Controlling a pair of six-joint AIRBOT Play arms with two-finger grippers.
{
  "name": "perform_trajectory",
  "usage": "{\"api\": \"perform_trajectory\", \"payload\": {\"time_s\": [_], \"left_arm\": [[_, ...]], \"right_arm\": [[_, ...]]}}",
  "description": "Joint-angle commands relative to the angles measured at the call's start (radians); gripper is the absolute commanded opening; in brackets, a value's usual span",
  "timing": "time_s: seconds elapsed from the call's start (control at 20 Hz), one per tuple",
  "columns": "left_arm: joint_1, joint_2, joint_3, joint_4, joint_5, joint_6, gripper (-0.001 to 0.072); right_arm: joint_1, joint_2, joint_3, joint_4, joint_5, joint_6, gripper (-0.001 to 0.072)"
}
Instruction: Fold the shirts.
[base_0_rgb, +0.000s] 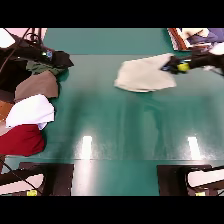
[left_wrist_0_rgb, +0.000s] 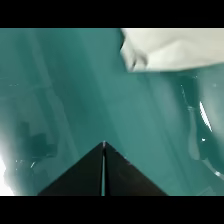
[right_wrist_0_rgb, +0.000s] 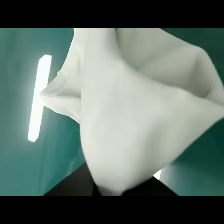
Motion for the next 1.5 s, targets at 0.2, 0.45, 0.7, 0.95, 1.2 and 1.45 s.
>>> {"api": "perform_trajectory", "payload": {"time_s": [0.2, 0.45, 0.7, 0.95, 1.2, 1.45], "left_arm": [[-0.042, -0.001, 0.000, -0.009, 0.030, -0.003, 0.0024], [-0.042, -0.001, 0.000, -0.009, 0.032, -0.006, 0.0024], [-0.042, -0.001, 0.000, -0.008, 0.035, -0.005, 0.0024], [-0.042, -0.001, 0.000, -0.008, 0.037, 0.004, 0.0024], [-0.042, -0.001, 0.000, -0.008, 0.038, 0.029, 0.0025], [-0.042, -0.001, 0.000, -0.008, 0.037, 0.029, 0.0025]], "right_arm": [[-0.542, 0.282, -0.355, -0.154, -0.099, 0.122, 0.0015], [-0.773, 0.423, -0.555, -0.155, -0.205, 0.218, 0.0016], [-0.879, 0.561, -0.739, -0.157, -0.258, 0.272, 0.0016], [-0.894, 0.624, -0.822, -0.257, -0.156, 0.278, 0.0017], [-0.897, 0.629, -0.691, -0.570, 0.045, 0.276, 0.0573], [-0.880, 0.629, -0.528, -0.602, 0.145, 0.277, 0.0570]]}}
